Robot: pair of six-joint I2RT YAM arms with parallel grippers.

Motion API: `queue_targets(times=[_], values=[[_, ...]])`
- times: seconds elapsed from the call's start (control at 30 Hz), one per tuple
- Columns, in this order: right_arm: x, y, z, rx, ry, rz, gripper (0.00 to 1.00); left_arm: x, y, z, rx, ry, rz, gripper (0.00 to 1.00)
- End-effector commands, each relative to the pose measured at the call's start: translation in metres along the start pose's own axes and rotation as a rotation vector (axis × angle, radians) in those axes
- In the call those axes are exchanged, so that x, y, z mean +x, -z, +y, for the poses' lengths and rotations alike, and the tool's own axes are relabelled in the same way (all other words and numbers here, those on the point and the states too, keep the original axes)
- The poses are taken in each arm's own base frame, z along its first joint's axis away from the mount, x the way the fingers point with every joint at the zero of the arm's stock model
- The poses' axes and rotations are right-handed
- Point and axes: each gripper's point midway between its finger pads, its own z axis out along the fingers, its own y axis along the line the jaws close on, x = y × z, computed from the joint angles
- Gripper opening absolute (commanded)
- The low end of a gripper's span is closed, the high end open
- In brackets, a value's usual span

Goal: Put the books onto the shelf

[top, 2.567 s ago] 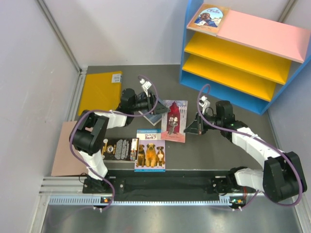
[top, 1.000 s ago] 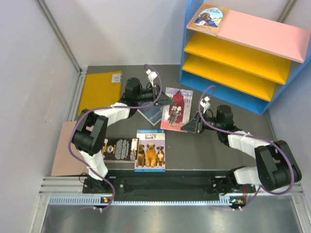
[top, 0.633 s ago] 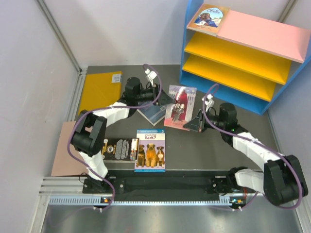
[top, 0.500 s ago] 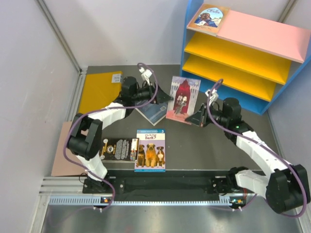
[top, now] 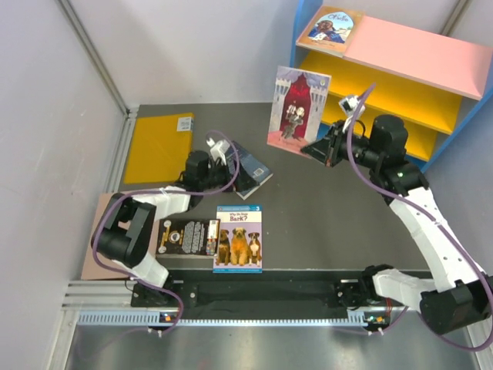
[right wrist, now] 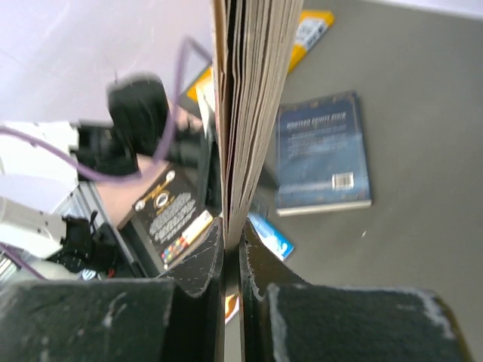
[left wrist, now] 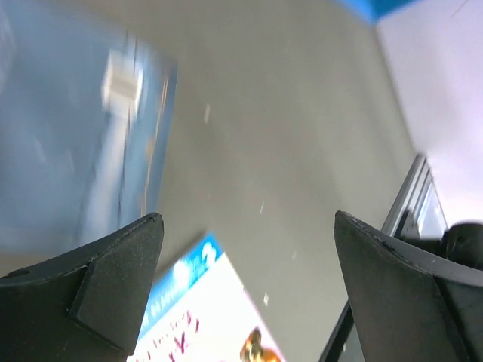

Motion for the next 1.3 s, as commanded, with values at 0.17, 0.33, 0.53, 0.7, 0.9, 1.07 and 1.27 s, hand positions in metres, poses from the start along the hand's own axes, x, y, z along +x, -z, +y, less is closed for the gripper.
queue_targets(times=[0.17, 0.33, 0.53, 0.7, 0.9, 1.07, 1.27], values=[[-0.098, -0.018, 0.004, 0.032, 0.071, -0.125, 0.0, 0.092, -0.016, -0.022, 0.046, -0.006, 0.108, 0.99], [-0.153, -0.025, -0.01, 0.057, -0.005, -0.192, 0.0, 0.132, -0.035, -0.04, 0.063, -0.04, 0.174, 0.99], [-0.213, -0.018, -0.025, 0.021, -0.126, -0.286, 0.0, 0.153, -0.047, -0.043, 0.061, -0.065, 0.226, 0.99], [-0.25, -0.011, -0.022, -0.042, -0.159, -0.334, 0.0, 0.163, -0.049, -0.04, 0.066, -0.048, 0.25, 0.99], [-0.266, -0.017, -0.053, -0.11, -0.313, -0.342, 0.0, 0.168, -0.053, -0.041, 0.073, -0.049, 0.268, 0.99], [-0.267, -0.023, -0.085, -0.157, -0.444, -0.319, 0.0, 0.169, -0.053, -0.041, 0.079, -0.049, 0.272, 0.99], [-0.273, -0.02, -0.099, -0.135, -0.481, -0.337, 0.0, 0.169, -0.053, -0.045, 0.09, -0.05, 0.272, 0.99]])
